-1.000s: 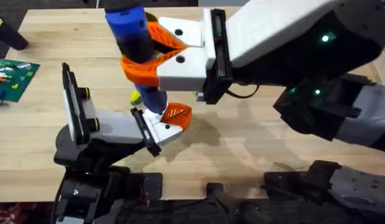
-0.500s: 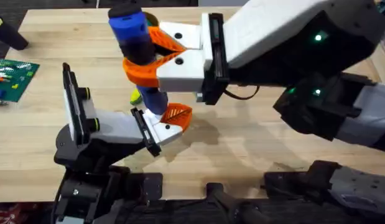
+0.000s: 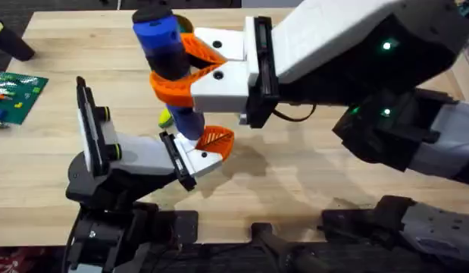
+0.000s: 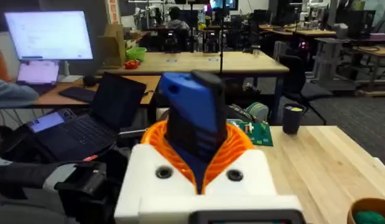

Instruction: Pick up the gripper from the table and insert it into the empty holder that is missing its gripper. Then pick up a screw, insert it into the mounting hole, and use the screwdriver to tighten it. Finally, clean up the table by picking up the vegetable and placing it into the bucket.

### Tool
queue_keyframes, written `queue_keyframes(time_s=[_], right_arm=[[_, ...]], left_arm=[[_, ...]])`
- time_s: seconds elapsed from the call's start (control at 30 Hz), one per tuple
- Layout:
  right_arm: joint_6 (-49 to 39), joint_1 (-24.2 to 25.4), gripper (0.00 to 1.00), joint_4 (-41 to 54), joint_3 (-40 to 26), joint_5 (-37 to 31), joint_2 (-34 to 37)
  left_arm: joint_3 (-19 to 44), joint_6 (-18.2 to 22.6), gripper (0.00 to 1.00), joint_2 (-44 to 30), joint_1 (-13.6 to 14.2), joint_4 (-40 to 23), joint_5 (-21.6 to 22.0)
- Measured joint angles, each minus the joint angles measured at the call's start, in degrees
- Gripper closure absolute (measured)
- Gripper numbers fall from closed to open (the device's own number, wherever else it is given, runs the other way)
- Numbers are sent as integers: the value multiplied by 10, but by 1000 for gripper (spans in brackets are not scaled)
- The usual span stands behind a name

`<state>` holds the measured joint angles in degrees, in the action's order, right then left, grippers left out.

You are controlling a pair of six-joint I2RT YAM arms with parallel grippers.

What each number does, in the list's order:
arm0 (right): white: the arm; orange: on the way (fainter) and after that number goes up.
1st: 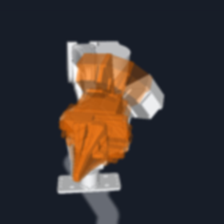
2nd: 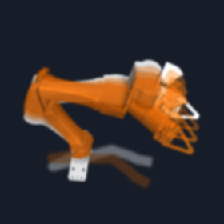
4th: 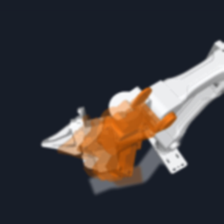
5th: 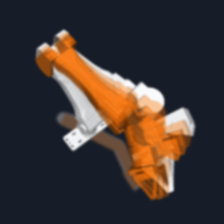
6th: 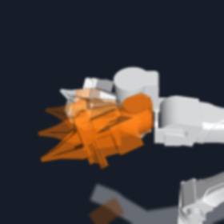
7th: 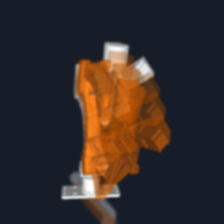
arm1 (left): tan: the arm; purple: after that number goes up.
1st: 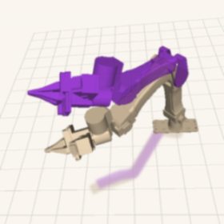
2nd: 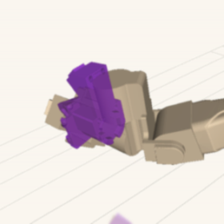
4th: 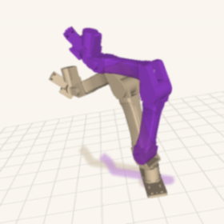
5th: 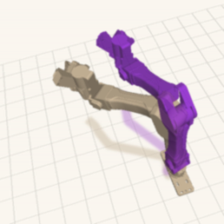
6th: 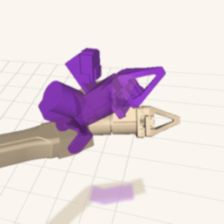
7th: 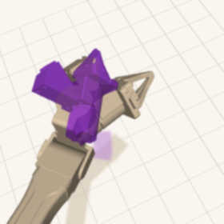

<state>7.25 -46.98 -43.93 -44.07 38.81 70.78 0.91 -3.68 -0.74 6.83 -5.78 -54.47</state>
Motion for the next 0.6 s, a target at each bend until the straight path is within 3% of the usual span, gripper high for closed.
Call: queue_keyframes(time_s=[0.2,0.43,0.6], right_arm=[[0,0,964,-10,0,0,0],[0,5,964,-182,6,4,6],[1,19,964,-189,7,5,3]], left_arm=[[0,0,991,0,0,0,0],[0,0,991,0,0,0,0],[0,0,991,0,0,0,0]])
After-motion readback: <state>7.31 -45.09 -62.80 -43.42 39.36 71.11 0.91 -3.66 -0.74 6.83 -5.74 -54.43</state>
